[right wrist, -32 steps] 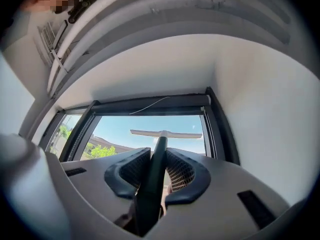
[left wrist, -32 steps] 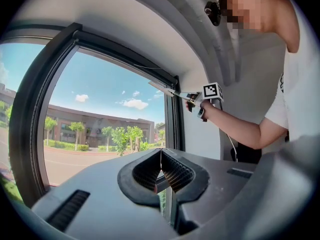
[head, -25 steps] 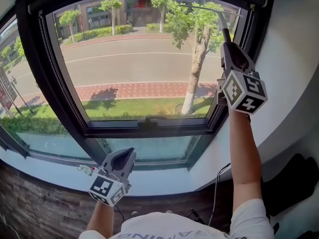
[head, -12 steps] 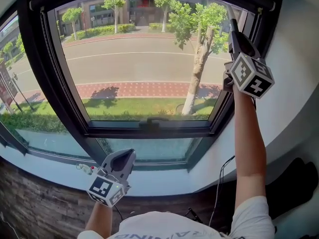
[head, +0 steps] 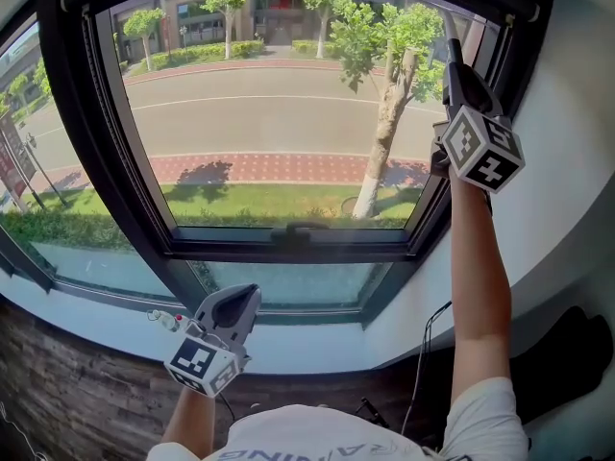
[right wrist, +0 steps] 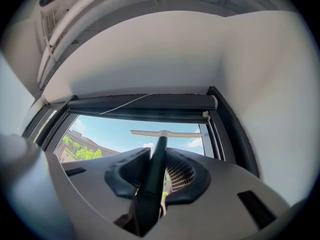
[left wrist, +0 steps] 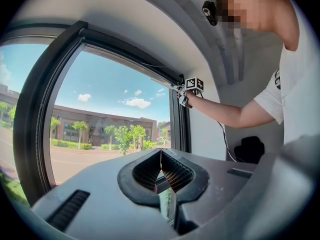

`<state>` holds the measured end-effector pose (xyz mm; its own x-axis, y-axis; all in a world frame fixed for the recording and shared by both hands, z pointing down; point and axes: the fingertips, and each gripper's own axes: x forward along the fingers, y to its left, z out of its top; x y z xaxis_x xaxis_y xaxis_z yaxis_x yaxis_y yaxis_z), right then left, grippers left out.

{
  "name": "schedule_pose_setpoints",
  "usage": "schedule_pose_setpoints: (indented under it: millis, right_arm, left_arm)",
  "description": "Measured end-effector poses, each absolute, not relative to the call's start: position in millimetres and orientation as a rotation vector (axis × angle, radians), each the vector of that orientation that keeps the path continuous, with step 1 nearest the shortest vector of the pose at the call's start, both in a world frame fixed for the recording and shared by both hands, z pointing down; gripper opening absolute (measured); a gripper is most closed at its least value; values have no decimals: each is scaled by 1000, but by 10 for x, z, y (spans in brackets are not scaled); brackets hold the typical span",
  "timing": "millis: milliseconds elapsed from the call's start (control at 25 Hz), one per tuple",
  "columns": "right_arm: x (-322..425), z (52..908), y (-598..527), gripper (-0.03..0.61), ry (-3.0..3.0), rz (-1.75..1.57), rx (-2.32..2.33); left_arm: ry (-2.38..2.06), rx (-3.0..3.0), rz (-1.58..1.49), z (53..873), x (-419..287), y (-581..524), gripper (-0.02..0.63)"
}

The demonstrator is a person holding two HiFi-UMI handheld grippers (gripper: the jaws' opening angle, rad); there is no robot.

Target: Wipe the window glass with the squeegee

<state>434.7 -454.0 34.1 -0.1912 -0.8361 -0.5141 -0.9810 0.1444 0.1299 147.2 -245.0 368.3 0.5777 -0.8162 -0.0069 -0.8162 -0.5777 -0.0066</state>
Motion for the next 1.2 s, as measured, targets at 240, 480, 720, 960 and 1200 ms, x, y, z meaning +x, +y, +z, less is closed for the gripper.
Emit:
schedule_pose_setpoints:
  millis: [240,480,720,960,1200]
  right_arm:
    - [4353,478,-4525,100,2111,631,-1777]
    - [4356,561,-4513,100,2126,614,-1795]
    - [4375,734,-4482,100,2144,598,-1817]
    - [4381,925,-4465,100,2159,575,-1838]
    - [4385,1097,-4447,100,2172,557,-1853]
  left_arm:
    - [1427,-2782,2,3667,1463,-2425,18]
    - [1423,-2785,1,3650,1453,-2386,18]
    - [1427,-2789,20,3666,1435,-2346,17]
    - [1424,-2785,30,3643,1408,-2292,17]
    - [1429,-2790,32,3659,1384,-2252,17]
